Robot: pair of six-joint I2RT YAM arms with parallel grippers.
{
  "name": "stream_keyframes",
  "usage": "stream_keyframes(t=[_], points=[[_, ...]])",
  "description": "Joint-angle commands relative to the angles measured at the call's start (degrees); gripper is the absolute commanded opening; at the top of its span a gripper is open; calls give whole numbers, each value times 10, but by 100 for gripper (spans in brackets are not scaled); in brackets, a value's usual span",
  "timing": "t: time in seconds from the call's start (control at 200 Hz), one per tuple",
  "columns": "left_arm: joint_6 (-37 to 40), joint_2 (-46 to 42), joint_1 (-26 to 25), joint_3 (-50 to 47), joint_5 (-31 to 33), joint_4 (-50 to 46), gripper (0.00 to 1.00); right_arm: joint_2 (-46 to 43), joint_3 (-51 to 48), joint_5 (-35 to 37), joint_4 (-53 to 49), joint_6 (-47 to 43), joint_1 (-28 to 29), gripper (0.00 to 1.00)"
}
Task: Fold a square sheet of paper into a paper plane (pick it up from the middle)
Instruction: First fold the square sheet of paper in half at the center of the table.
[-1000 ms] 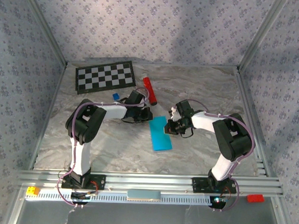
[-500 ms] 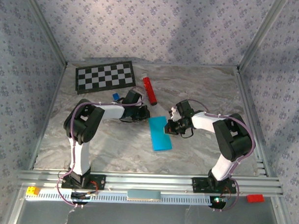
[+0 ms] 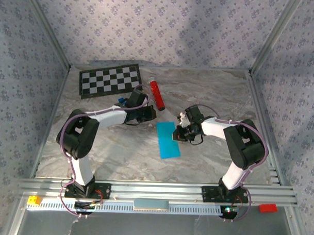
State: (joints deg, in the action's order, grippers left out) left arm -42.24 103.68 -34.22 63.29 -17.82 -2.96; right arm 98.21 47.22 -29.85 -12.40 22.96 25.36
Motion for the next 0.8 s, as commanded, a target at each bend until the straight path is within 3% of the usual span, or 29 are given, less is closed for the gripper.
stream_keyframes(t=[0.0,0.165,0.37,0.605,0.795], points=[[16,9,-21,4,-63,9,8,31,-33,85,-84,-15,-8,0],[5,56,-32,1,-118,45,8,31,-33,86,-83,-15,-8,0],[1,101,-23,-20,-92,63,8,32,-33,86,-84,-16,-8,0],[-27,98,1,-76,-83,129,9,32,-33,85,-86,-16,-9,0],[-23,86,4,-68,-60,121,10,34,-32,82,-86,-17,-8,0]])
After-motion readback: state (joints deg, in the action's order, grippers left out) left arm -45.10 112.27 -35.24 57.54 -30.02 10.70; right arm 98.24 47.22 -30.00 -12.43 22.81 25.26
